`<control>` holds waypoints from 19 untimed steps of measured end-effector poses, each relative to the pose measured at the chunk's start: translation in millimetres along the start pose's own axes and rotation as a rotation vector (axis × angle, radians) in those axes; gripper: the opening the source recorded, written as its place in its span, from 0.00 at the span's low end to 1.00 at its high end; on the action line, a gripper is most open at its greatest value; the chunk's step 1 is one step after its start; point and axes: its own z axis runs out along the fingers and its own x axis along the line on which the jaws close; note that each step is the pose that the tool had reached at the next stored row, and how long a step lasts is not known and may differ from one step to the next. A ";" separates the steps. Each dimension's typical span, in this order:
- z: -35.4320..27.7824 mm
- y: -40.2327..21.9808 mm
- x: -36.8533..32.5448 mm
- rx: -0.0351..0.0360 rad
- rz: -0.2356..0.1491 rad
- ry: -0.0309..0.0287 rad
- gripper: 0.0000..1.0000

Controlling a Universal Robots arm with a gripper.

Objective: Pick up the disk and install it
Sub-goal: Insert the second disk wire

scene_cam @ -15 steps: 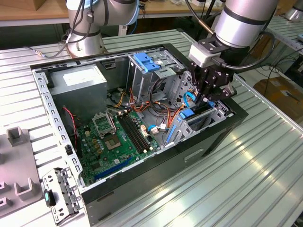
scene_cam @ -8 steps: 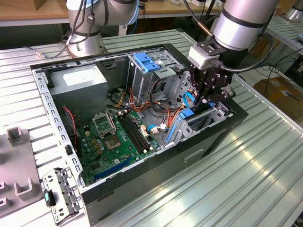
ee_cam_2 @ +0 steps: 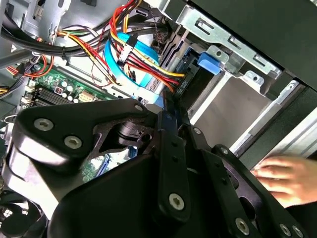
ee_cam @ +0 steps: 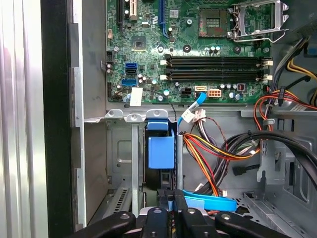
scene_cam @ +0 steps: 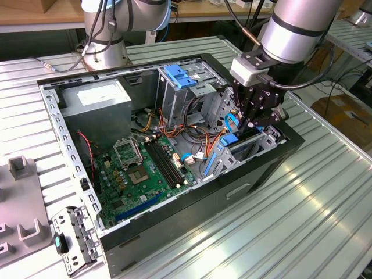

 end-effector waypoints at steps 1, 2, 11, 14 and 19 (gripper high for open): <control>0.3 -0.1 -0.1 0.0002 0.000 -0.0012 0.23; -1.3 -0.1 0.0 0.0001 0.000 -0.0010 0.23; -25.4 -1.1 0.4 0.0000 0.000 -0.0001 0.30; -25.7 -1.2 0.4 -0.0001 0.000 0.0002 0.15; -25.8 -1.2 0.4 -0.0001 0.000 0.0002 0.11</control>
